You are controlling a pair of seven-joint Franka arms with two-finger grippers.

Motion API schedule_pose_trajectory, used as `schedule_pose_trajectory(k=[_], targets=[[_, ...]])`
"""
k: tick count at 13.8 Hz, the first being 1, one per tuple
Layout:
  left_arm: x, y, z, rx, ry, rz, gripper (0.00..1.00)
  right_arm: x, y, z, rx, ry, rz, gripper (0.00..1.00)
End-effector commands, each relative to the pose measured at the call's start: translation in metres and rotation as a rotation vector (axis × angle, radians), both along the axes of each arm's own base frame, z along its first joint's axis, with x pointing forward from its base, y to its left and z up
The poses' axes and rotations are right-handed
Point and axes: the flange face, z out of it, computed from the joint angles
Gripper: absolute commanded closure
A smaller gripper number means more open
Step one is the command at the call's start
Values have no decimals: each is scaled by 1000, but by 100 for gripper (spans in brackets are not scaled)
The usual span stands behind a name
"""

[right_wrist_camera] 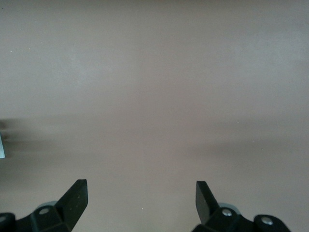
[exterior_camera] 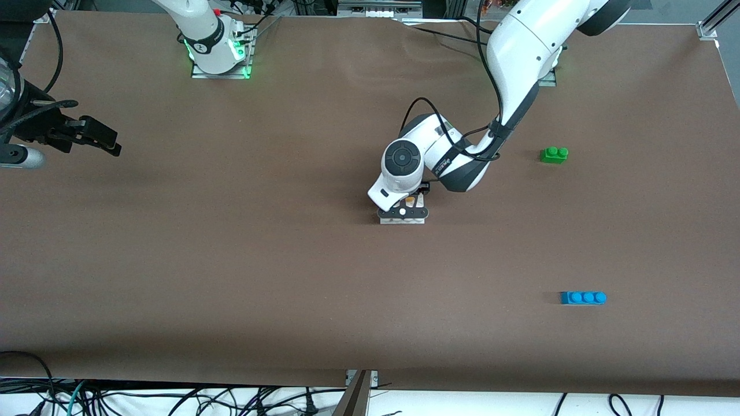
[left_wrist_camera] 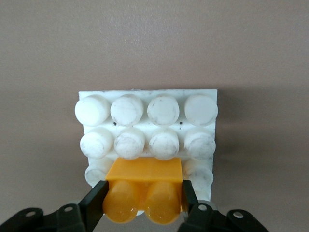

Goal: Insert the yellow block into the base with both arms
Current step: 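Open the left gripper and lift it off the yellow block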

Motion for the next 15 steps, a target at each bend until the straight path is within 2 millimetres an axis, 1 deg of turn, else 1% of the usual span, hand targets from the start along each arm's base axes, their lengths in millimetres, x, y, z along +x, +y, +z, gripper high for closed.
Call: schedule_pose_trajectory(k=[1,2,3,6,7,8,10,11,13,14,15], targets=[[0,-6,-3,21,-14,-13,37,2,1,4,-10,-13,15,1],[0,-6,-3,21,-14,-11,14,4,0,5,-10,-25,13,1],[0,-6,-3,22,-16,-12,0,6,0,6,-8,-37,12,1],[2,-5,7,16,-19,1,0,6,1,6,-8,-38,15,1],[3,-5,19,18,-26,9,0,6,1,6,-5,-39,13,1],[6,0,32,37,-22,22,0,6,0,6,-3,-39,12,1],[13,13,74,60,-39,35,0,6,1,6,-6,-39,13,1],[16,19,94,65,-49,42,0,8,0,2,-7,-33,10,1],[36,53,133,62,-79,85,0,8,0,3,-5,-39,12,1],[44,68,149,58,-83,69,0,9,0,3,-4,-43,11,1],[53,91,166,35,-66,37,0,9,0,3,-4,-44,11,1]])
